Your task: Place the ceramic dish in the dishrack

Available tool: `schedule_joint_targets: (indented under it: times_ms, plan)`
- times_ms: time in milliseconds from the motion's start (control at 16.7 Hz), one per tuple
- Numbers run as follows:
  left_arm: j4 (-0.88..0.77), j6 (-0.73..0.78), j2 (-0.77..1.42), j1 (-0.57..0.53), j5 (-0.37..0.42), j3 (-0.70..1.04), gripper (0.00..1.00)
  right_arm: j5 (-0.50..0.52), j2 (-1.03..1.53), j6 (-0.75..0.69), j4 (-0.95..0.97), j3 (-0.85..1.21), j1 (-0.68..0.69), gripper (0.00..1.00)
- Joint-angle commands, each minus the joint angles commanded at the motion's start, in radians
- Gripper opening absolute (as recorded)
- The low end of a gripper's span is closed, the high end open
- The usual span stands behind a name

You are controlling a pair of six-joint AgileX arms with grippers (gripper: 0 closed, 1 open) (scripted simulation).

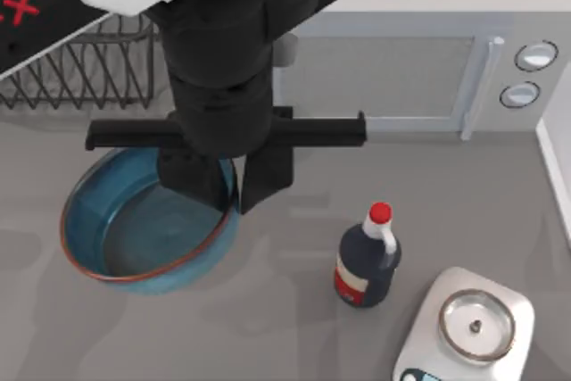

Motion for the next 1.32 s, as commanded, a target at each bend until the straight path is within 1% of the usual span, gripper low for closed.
schedule_joint_targets:
  times_ms: [180, 360, 540, 780, 960, 1140, 1320]
  plan:
    - [0.035, 0.027, -0.014, 0.033, 0.004, -0.002, 0.00, 0.000, 0.000, 0.000, 0.000, 0.000, 0.000, 1.00]
    - [0.164, 0.085, -0.062, 0.158, 0.022, -0.032, 0.00, 0.000, 0.000, 0.000, 0.000, 0.000, 0.000, 1.00]
    - [0.389, 0.188, -0.176, 0.364, 0.055, -0.115, 0.00, 0.000, 0.000, 0.000, 0.000, 0.000, 0.000, 1.00]
    - [0.813, 0.385, -0.410, 0.670, 0.116, -0.312, 0.00, 0.000, 0.000, 0.000, 0.000, 0.000, 0.000, 1.00]
    - [1.091, 0.565, -0.610, 0.853, 0.159, -0.480, 0.00, 0.000, 0.000, 0.000, 0.000, 0.000, 0.000, 1.00]
    - [1.275, 0.720, -0.778, 0.958, 0.190, -0.612, 0.00, 0.000, 0.000, 0.000, 0.000, 0.000, 0.000, 1.00]
    - [1.365, 0.808, -0.867, 1.003, 0.206, -0.683, 0.00, 0.000, 0.000, 0.000, 0.000, 0.000, 0.000, 1.00]
